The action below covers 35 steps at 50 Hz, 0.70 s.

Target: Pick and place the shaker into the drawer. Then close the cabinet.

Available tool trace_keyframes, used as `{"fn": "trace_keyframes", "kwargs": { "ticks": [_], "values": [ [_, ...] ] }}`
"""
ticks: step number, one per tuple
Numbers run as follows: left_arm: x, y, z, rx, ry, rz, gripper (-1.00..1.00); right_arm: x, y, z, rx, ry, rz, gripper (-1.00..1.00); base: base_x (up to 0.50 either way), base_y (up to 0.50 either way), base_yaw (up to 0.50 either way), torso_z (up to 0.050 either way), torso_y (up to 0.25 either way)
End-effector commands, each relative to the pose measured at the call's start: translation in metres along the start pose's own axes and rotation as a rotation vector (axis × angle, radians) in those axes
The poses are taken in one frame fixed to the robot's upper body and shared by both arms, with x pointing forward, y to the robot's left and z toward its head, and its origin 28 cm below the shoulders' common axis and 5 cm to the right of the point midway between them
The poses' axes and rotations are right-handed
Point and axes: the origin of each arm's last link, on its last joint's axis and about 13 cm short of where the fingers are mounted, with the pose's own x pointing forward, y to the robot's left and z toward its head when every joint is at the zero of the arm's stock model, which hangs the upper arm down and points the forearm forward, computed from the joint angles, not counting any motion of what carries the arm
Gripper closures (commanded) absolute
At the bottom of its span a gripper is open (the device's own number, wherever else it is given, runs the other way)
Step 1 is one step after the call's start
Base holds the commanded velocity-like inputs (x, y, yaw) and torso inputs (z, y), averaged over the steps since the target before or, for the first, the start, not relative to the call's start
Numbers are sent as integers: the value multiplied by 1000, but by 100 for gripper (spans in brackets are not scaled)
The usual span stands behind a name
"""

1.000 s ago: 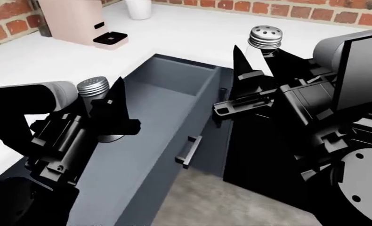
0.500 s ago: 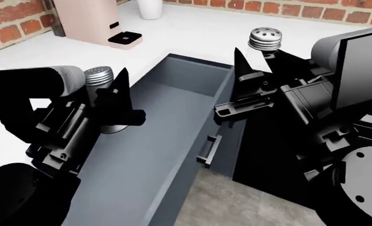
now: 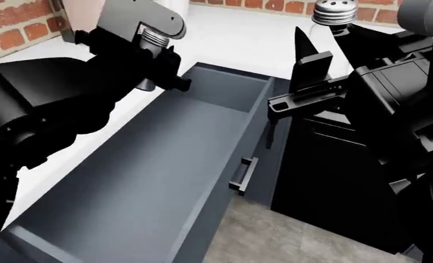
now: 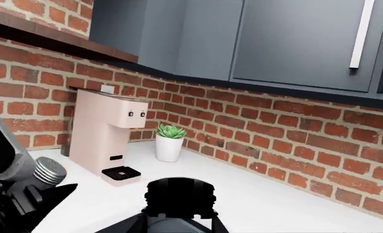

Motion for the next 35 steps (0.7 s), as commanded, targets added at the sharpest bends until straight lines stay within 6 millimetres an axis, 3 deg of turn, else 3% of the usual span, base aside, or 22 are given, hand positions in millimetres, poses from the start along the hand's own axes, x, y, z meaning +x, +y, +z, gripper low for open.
{"fn": "trace_keyframes", "kwargs": {
  "ticks": [1, 6, 18, 35],
  "values": [
    [35, 16, -40, 213, 251, 12, 100, -2, -3, 1, -10, 9, -15, 100, 0, 0, 0, 0, 0],
    [33, 12, -68, 225, 349, -20, 100, -3, -4, -3, -6, 16, -23, 100, 0, 0, 0, 0, 0],
    [-7, -18, -163, 191, 538, -89, 100, -2, 1, -10, 0, 24, -4, 100, 0, 0, 0, 0, 0],
    [-23, -17, -220, 189, 690, -41, 100, -2, 3, -11, 0, 29, 9, 100, 0, 0, 0, 0, 0]
  ]
}}
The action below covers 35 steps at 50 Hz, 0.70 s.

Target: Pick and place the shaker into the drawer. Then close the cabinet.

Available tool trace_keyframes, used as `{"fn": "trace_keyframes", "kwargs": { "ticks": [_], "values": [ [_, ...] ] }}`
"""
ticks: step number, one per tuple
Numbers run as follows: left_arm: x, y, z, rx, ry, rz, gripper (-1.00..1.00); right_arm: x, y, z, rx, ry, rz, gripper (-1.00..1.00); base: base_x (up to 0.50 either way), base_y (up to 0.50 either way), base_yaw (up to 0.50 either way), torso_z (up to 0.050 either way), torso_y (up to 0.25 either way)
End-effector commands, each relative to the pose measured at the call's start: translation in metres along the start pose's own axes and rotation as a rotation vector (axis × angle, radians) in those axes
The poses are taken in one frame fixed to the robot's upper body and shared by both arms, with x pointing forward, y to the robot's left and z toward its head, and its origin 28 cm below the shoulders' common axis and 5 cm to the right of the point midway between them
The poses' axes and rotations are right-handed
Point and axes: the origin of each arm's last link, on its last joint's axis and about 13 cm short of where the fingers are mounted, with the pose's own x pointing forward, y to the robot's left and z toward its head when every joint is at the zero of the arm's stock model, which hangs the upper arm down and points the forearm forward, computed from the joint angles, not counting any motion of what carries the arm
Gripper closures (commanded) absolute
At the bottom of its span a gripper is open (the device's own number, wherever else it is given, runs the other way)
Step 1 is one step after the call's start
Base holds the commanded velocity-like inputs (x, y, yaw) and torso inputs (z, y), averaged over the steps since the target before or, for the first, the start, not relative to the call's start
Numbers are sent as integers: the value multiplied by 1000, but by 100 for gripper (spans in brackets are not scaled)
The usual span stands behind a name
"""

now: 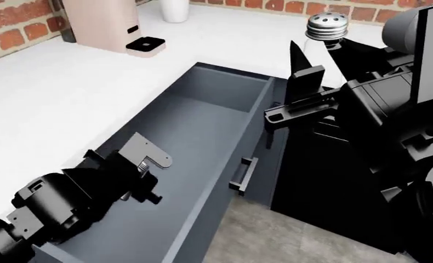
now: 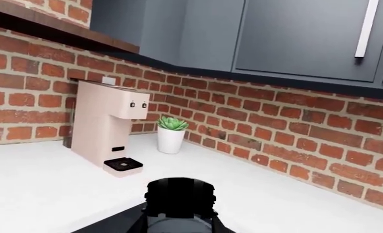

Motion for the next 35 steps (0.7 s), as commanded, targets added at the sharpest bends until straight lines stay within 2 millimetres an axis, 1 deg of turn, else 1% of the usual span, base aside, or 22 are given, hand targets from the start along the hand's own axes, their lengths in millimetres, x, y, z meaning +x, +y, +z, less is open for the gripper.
{"fn": "trace_keyframes", "kwargs": {
  "ticks": [1, 6, 15, 18, 20, 21, 22, 24, 26, 28, 31, 35],
  "values": [
    [12, -6, -42, 16, 129, 36, 100, 0, 1, -2, -2, 3, 3, 100, 0, 0, 0, 0, 0],
    [17, -10, -59, 31, 185, 43, 100, 0, 1, -3, 2, 0, 4, 100, 0, 0, 0, 0, 0],
    [29, -30, -98, 30, 298, 26, 100, -2, 1, -2, 1, -4, 3, 100, 0, 0, 0, 0, 0],
    [30, -34, -104, 25, 312, 20, 100, -3, 1, -2, 1, -3, 2, 100, 0, 0, 0, 0, 0],
    [29, -35, -104, 15, 302, 13, 100, -3, 2, -3, 1, -2, 3, 100, 0, 0, 0, 0, 0],
    [28, -34, -100, 0, 282, 10, -100, -3, 2, -3, 1, -1, 4, 100, 0, 0, 0, 0, 0],
    [27, -32, -96, -18, 262, 7, -100, -3, 2, -3, 1, 0, 6, 100, 0, 0, 0, 0, 0],
    [18, -24, -75, -72, 178, -1, -100, -3, 2, -4, 0, 1, 6, 100, 0, 0, 0, 0, 0],
    [5, -11, -48, -128, 73, 2, -100, -3, 3, -4, 1, 2, 7, 100, 0, 0, 0, 0, 0],
    [-11, 2, -20, -164, -34, 11, -100, -3, 4, -4, 3, 1, 10, 100, 0, 0, 0, 0, 0],
    [-40, 19, 18, -193, -197, 29, -100, -3, 5, -5, 4, 3, 13, 100, 0, 0, 0, 0, 0],
    [-71, 30, 50, -190, -348, 49, -100, -3, 5, -6, 5, 4, 14, 100, 0, 0, 0, 0, 0]
  ]
}}
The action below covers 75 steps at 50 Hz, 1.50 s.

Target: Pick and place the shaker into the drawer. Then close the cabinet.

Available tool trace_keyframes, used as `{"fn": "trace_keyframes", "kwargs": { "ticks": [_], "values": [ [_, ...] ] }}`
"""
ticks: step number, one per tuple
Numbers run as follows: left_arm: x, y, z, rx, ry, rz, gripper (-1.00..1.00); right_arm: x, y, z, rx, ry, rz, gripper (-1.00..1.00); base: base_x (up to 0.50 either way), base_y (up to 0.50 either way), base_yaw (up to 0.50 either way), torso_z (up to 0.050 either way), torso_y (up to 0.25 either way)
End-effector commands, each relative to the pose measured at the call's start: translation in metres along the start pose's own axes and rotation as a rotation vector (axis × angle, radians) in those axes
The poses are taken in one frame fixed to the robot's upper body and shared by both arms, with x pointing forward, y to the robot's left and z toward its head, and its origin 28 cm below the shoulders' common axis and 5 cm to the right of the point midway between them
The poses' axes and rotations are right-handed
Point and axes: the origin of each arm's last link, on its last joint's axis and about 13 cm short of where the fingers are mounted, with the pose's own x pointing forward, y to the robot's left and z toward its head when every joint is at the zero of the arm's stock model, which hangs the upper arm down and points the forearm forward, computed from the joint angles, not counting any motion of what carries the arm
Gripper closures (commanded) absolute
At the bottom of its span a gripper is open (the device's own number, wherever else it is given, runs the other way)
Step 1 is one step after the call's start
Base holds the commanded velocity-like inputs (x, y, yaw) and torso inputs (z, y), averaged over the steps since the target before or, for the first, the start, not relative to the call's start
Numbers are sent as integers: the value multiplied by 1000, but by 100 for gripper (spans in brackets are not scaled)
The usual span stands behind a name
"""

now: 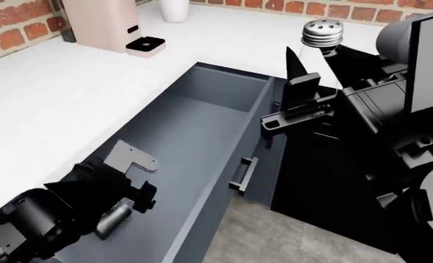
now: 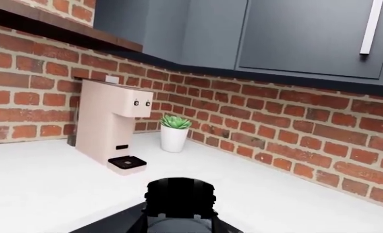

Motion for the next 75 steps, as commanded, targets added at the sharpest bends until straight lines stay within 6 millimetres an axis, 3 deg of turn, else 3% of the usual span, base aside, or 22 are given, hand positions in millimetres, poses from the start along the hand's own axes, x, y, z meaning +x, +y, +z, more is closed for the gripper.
{"fn": "trace_keyframes", "kwargs": {
  "ticks": [1, 8, 17, 23, 30, 39, 46, 59, 75],
  "values": [
    [-75, 23, 85, -53, -387, 10, -100, -1, 1, -2, -2, 1, 4, 100, 0, 0, 0, 0, 0],
    [-111, 28, 111, -37, -527, 30, -100, -2, 1, -2, -1, 3, 3, 100, 0, 0, 0, 0, 0],
    [-147, 26, 111, -92, -653, 52, -100, 3, -2, -1, -27, 38, 49, 100, 0, 0, 0, 0, 0],
    [-173, 28, 104, -143, -704, 84, -100, 27, -12, 14, -106, 114, 154, 100, 0, 0, 0, 0, 0],
    [-201, 35, 99, -175, -760, 137, -100, 67, -7, 22, -180, 194, 331, 100, 0, 0, 0, 0, 0],
    [-206, 45, 90, -247, -783, 201, -100, 113, 4, 17, -194, 296, 498, 100, 0, 0, 0, 0, 0],
    [-211, 53, 83, -283, -782, 250, -100, 134, 30, -2, -220, 357, 627, 100, 0, 0, 0, 0, 0],
    [-216, 55, 76, -301, -779, 272, -100, 136, 76, -61, -224, 476, 778, 100, 0, 0, 0, 0, 0],
    [-212, 52, 71, -298, -763, 253, -100, 123, 99, -82, -274, 517, 866, 100, 0, 0, 0, 0, 0]
  ]
}}
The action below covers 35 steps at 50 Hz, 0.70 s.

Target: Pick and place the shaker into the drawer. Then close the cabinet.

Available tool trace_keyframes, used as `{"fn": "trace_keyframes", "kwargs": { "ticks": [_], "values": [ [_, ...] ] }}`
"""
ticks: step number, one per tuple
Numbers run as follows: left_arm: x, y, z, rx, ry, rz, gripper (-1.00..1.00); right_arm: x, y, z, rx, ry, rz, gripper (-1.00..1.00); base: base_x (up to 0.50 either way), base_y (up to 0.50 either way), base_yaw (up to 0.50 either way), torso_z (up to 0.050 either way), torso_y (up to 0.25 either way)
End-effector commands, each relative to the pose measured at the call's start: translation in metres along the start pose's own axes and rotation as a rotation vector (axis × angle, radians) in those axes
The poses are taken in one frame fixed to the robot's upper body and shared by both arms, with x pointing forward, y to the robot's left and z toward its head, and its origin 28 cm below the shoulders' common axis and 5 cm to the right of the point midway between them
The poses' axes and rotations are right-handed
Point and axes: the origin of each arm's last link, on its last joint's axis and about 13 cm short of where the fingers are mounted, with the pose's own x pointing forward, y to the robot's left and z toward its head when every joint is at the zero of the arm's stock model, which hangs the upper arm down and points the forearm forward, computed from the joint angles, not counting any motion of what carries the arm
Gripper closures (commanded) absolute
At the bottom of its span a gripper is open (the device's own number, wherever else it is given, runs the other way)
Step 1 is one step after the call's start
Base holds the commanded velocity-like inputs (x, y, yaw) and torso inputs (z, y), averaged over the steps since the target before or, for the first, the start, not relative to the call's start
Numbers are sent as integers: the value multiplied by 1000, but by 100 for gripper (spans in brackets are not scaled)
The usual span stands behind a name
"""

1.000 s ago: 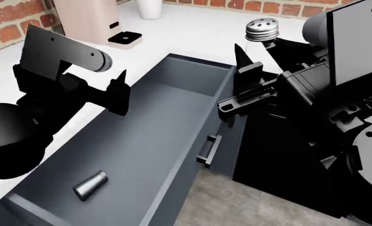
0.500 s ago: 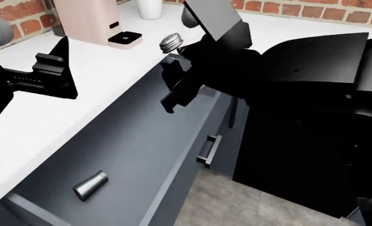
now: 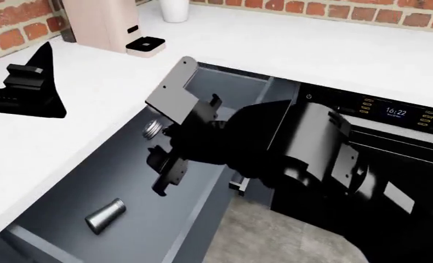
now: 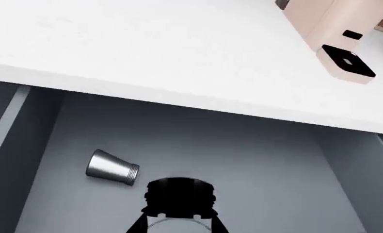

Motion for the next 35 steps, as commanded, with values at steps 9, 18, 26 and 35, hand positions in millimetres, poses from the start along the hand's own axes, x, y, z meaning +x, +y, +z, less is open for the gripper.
{"fn": "trace_keyframes", "kwargs": {
  "ticks": [9, 18, 26, 35],
  "values": [
    [-5, 0, -9, -4, 20, -5, -100, 25, 38, -23, -76, 89, 133, 100, 0, 0, 0, 0, 0],
    [-5, -1, -11, -8, 24, -12, -100, 30, 53, -31, -100, 128, 182, 100, 0, 0, 0, 0, 0],
    [-7, 0, -13, -11, 30, -11, -100, 33, 57, -33, -87, 124, 182, 100, 0, 0, 0, 0, 0],
    [-6, -1, -13, -10, 29, -11, -100, 29, 35, -16, -29, 79, 55, -100, 0, 0, 0, 0, 0]
  ]
}}
